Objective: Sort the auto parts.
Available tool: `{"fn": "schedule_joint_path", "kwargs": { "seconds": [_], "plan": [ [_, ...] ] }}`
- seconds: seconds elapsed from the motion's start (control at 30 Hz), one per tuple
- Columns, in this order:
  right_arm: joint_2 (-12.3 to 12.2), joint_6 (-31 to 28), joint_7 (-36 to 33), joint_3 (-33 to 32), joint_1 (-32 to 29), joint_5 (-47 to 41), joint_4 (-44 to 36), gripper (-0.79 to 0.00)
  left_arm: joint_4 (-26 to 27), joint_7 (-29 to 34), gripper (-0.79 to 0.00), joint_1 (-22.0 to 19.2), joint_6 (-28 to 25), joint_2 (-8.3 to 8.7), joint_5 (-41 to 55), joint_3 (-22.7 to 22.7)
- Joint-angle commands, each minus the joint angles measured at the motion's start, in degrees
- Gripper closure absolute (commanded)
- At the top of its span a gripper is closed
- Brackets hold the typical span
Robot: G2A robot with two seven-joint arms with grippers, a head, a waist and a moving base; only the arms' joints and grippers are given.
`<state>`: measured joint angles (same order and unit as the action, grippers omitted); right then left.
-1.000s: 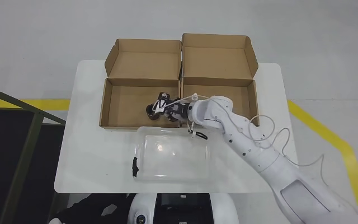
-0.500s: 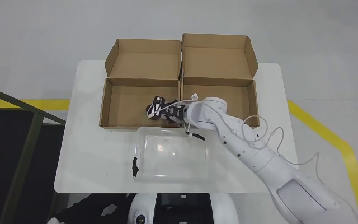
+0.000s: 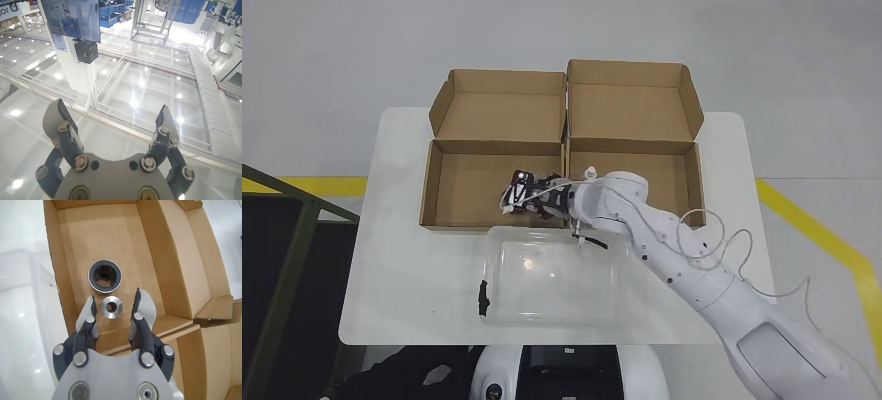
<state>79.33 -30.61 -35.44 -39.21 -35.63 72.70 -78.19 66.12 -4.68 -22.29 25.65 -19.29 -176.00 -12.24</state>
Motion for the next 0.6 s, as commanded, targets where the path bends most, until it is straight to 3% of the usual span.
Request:
{"fn": "schedule_joint_path", "kwargs": {
  "seconds": [0.0, 0.13, 0.23, 0.37, 0.47, 0.57],
  "plan": [
    [-0.49, -0.39, -0.29, -1.36, -1.10, 0.12, -2.73, -0.379, 0.00, 0.00, -0.785, 0.00, 0.00, 0.00, 0.00, 0.00],
    [-1.60, -0.95, 0.15, -4.64, -4.00, 0.36, -8.98, -0.394, 0.00, 0.00, -0.785, 0.00, 0.00, 0.00, 0.00, 0.00],
    [-2.48, -1.90, 0.22, -7.21, -6.66, 0.03, -13.37, -0.474, 0.00, 0.00, -0.785, 0.00, 0.00, 0.00, 0.00, 0.00],
    [-3.65, -3.65, 0.48, -10.93, -10.32, -1.06, -18.22, -0.499, 0.00, 0.00, -0.785, 0.00, 0.00, 0.00, 0.00, 0.00],
    [-4.62, -5.78, 2.20, -14.17, -13.51, -2.05, -21.30, -0.610, 0.00, 0.00, -0.785, 0.00, 0.00, 0.00, 0.00, 0.00],
    [-5.63, -7.62, 4.47, -17.81, -17.06, -2.38, -23.51, -0.668, 0.00, 0.00, -0.785, 0.00, 0.00, 0.00, 0.00, 0.00]
  ]
}}
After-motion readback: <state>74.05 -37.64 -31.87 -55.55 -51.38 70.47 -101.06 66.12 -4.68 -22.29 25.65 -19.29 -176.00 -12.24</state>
